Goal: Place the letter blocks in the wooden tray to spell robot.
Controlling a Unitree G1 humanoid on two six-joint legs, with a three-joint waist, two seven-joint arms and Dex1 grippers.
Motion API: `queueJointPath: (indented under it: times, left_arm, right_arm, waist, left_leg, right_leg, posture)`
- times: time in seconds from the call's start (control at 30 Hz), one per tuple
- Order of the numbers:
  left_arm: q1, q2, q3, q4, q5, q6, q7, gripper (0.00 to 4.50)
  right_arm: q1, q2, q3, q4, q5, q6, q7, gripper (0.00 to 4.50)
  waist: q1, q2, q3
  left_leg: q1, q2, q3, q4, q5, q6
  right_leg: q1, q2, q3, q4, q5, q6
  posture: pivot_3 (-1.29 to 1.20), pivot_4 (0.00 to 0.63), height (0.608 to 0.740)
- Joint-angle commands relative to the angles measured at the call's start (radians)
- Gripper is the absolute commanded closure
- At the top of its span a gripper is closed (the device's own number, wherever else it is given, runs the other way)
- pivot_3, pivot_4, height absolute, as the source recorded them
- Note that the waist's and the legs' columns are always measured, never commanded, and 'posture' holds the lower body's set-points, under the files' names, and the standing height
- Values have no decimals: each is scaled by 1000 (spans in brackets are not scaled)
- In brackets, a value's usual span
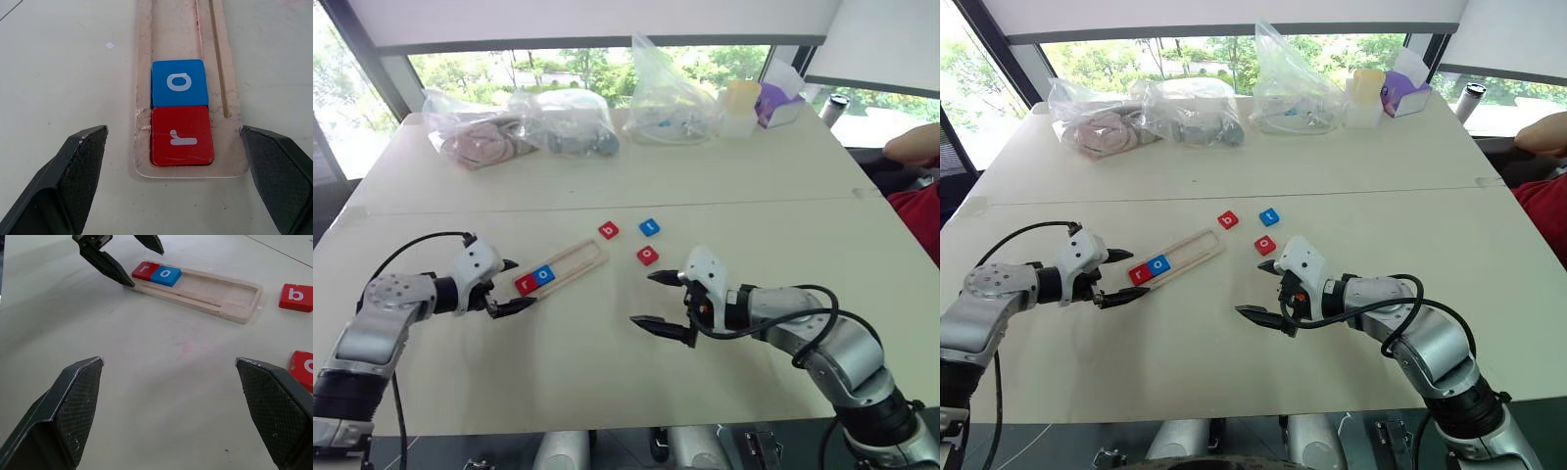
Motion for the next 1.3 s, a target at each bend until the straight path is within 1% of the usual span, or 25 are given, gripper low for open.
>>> queueJointPath:
  times: [0.03,0.13,0.23,0.57,0.67,0.7,0.73,0.8,0.93,1.03,1.13,1.3]
  left_arm:
    - [58,10,-100,15,77,14,-26,0]
    - [75,3,-98,-1,53,33,-49,0]
    - [70,2,-99,5,63,26,-47,0]
    - [51,-6,-94,40,74,13,-47,0]
    - [49,-13,-91,52,71,4,-50,782]
    - [44,-14,-90,54,71,4,-52,1234]
    - [40,-14,-90,55,72,3,-55,1358]
    - [14,-6,-84,46,75,-35,-68,1356]
    - [-64,38,-106,3,58,-114,-200,1356]
    - [-142,54,-166,65,92,-207,-303,1356]
    - [-226,24,-220,164,118,-295,-370,1356]
    - [-322,-38,-276,322,175,-393,-407,1356]
  right_arm:
    - [-17,14,-4,0,-17,-25,-6,67]
    - [-25,24,-2,7,-29,-29,-11,67]
    - [-28,29,0,11,-38,-32,-14,67]
    - [-26,41,-7,8,-49,-28,-20,67]
    - [-26,43,-11,9,-50,-26,-21,0]
    - [-27,42,-12,9,-49,-24,-19,0]
    - [-28,40,-13,10,-49,-22,-19,0]
    - [-27,34,-37,8,-27,-10,-10,0]
    - [-21,4,-93,27,-4,-12,21,0]
    - [-16,-9,-113,55,-10,-29,31,0]
    - [-12,-7,-118,73,-24,-40,23,0]
    - [21,6,-122,39,-20,-33,-4,0]
  waist:
    - [-1,1,-1]
    - [-2,3,-5]
    - [-3,5,-6]
    - [-3,6,-7]
    - [-2,6,-7]
    - [-2,6,-7]
    - [-2,6,-7]
    - [-2,6,-7]
    - [-1,6,-7]
    - [-1,3,-5]
    - [-1,2,-5]
    - [-1,2,-5]
  left_leg:
    - [0,0,0,0,0,0]
    - [0,0,1,-1,0,0]
    - [1,0,0,-1,0,0]
    - [1,0,0,-1,0,0]
    - [1,0,0,-1,0,0]
    - [1,0,0,-1,0,0]
    - [1,0,0,-1,0,0]
    - [1,0,0,-1,0,0]
    - [-1,0,0,0,0,0]
    - [-3,0,0,0,0,0]
    - [-4,-1,0,-1,0,0]
    - [-4,-1,0,-1,0,0]
  right_leg:
    - [0,0,0,0,0,0]
    - [0,0,0,0,0,0]
    - [0,0,0,0,0,0]
    - [0,0,0,0,0,0]
    - [0,0,0,0,0,0]
    - [0,0,0,0,0,0]
    - [0,0,0,0,0,0]
    - [0,0,0,0,0,0]
    - [-1,1,0,0,0,0]
    - [-2,1,0,-1,0,0]
    - [-3,1,0,-1,0,0]
    - [-4,2,0,-1,0,0]
  posture:
    - [0,150,740]
    - [0,150,740]
    - [0,150,740]
    - [0,150,740]
    - [0,150,740]
    - [0,150,740]
    - [0,150,740]
    - [0,150,740]
    - [0,150,740]
    - [0,150,740]
    - [0,150,740]
    - [0,150,740]
